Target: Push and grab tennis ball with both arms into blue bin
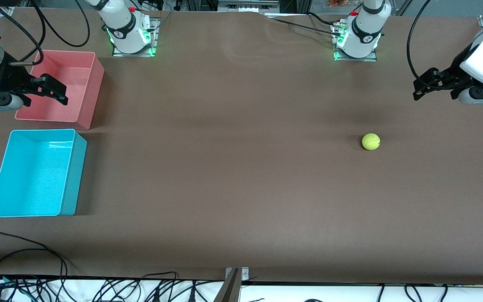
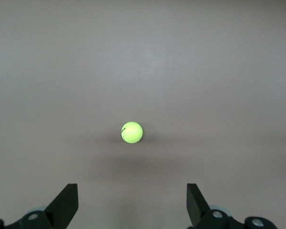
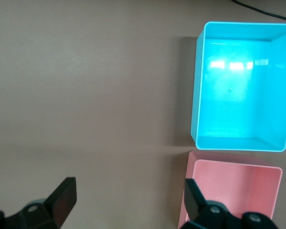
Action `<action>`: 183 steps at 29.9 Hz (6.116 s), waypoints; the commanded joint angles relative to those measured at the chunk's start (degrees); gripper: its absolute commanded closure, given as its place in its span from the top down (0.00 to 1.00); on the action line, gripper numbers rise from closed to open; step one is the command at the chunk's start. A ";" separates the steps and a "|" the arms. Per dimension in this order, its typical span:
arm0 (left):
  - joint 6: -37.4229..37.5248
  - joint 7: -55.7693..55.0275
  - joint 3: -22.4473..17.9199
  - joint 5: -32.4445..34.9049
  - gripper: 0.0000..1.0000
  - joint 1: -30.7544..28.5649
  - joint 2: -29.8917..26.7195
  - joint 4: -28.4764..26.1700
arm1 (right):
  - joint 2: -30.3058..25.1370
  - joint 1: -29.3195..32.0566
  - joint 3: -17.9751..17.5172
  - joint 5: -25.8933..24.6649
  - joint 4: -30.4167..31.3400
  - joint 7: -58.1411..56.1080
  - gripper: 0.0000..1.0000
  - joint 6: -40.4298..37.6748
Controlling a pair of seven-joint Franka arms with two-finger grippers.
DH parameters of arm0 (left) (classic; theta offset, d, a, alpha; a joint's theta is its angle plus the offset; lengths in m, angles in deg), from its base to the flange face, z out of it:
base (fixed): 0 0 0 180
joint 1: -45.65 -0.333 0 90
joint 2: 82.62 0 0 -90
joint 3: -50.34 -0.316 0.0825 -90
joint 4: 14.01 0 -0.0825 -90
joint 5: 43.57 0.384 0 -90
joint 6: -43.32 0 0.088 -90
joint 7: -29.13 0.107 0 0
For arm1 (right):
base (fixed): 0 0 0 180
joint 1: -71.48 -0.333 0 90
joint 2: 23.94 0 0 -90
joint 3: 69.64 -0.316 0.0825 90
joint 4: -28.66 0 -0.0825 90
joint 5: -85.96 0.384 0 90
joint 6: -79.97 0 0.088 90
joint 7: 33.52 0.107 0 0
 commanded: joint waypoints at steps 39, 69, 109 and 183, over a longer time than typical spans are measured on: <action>1.21 0.83 0.07 -1.07 1.00 -1.74 1.34 2.49 | 0.38 -0.30 -0.07 -0.61 -1.34 -0.32 1.00 -1.07; 1.21 0.57 0.16 -0.63 1.00 -2.09 2.05 2.32 | 0.38 -0.30 0.02 -0.61 -1.34 -0.32 1.00 -1.33; -0.38 5.14 -0.02 -0.63 0.17 -3.94 1.96 -0.85 | 0.38 -0.30 0.02 -0.61 -1.34 -0.32 1.00 -1.33; -36.49 77.73 -1.07 3.59 0.00 -9.48 10.83 -29.84 | 0.55 -0.13 0.20 -0.61 -1.34 -0.32 1.00 -1.24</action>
